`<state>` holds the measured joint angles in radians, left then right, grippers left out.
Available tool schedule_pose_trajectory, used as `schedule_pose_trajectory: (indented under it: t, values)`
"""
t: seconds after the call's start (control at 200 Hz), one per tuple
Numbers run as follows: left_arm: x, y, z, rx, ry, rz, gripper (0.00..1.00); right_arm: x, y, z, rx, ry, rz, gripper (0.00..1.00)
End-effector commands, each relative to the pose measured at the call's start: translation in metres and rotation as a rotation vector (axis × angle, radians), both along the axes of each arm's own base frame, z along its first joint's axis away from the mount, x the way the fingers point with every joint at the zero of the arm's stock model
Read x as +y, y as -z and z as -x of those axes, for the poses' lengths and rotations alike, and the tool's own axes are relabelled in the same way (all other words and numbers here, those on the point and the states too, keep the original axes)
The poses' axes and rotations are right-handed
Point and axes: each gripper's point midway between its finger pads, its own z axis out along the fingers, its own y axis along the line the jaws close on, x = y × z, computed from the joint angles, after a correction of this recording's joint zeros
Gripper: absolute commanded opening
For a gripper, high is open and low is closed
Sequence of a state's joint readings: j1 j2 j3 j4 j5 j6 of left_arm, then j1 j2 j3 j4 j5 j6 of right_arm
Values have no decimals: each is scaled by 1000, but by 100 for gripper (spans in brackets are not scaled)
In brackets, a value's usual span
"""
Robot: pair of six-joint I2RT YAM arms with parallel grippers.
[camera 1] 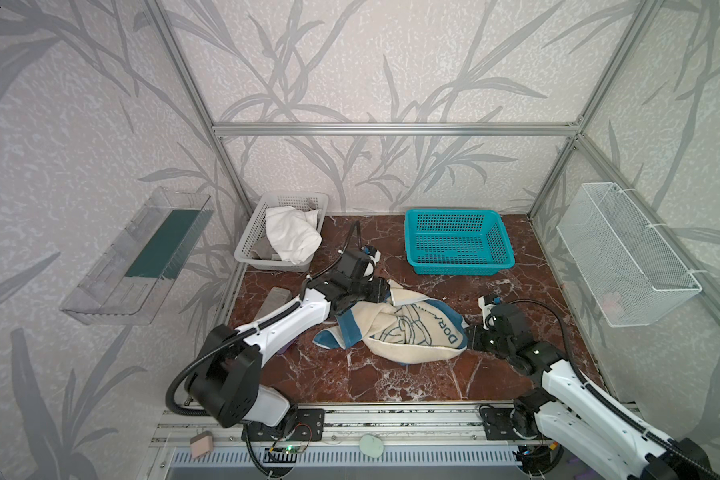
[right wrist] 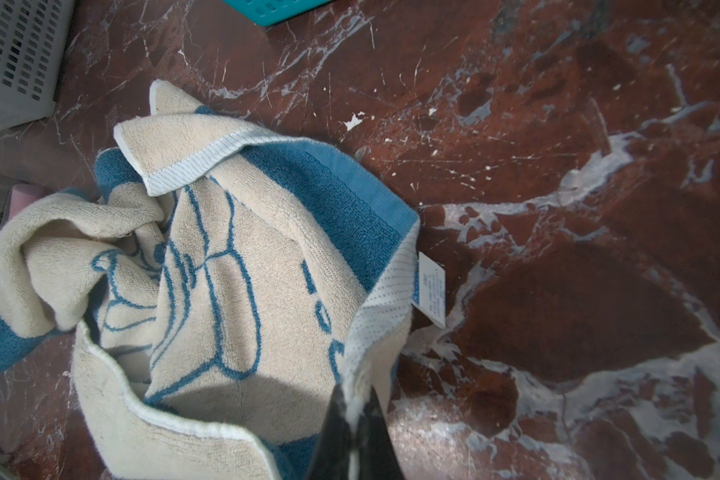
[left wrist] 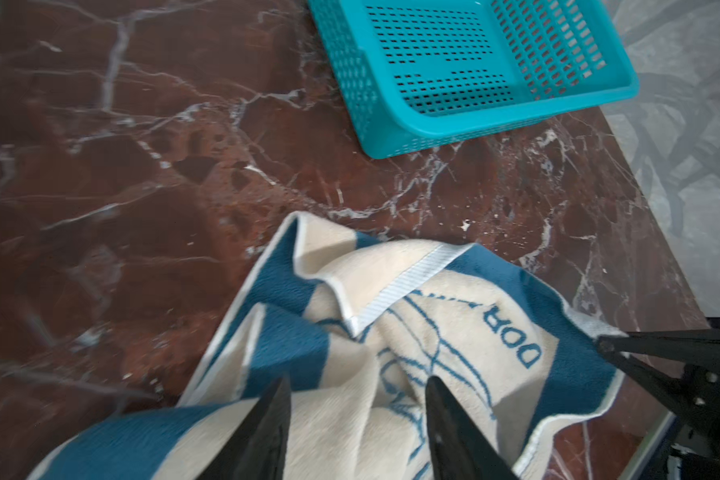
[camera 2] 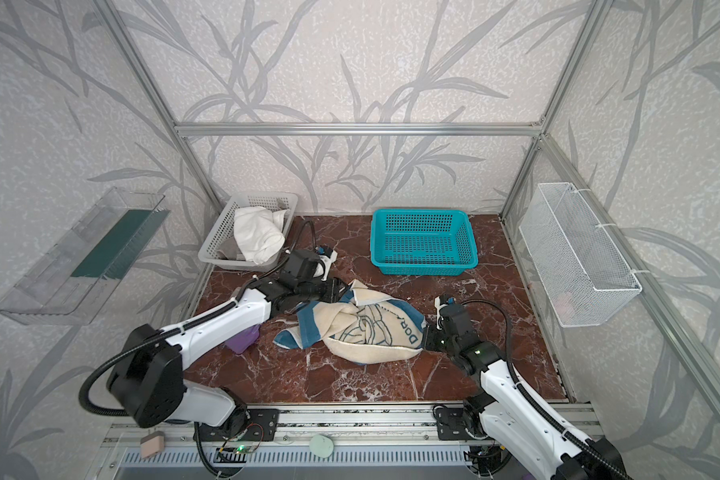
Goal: Fold and stack the towels
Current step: 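Grasp the towel's top edge with both grippers and lift it up high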
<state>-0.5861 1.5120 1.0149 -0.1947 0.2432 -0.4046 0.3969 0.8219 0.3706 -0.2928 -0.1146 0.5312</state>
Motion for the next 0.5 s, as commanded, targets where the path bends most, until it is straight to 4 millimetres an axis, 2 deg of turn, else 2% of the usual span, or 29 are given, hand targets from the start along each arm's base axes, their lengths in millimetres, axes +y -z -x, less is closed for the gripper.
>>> schedule_pose_trajectory:
  t: [0.0, 0.085, 0.24, 0.425, 0.5]
  values:
    - [-18, 34, -2, 162, -82, 77, 52, 2, -1, -6, -28, -12, -2, 0]
    - [-28, 53, -8, 217, -135, 127, 51, 3, 0, -7, -30, -19, 0, 0]
    - [-27, 85, -14, 266, -192, 110, 51, 5, 2, -8, -28, -36, 9, 0]
    - [-39, 104, -16, 329, -193, 151, 51, 4, 0, -12, -39, -37, 24, 0]
    - [-46, 106, -18, 340, -191, 200, 47, 4, -1, -15, -44, -36, 31, 0]
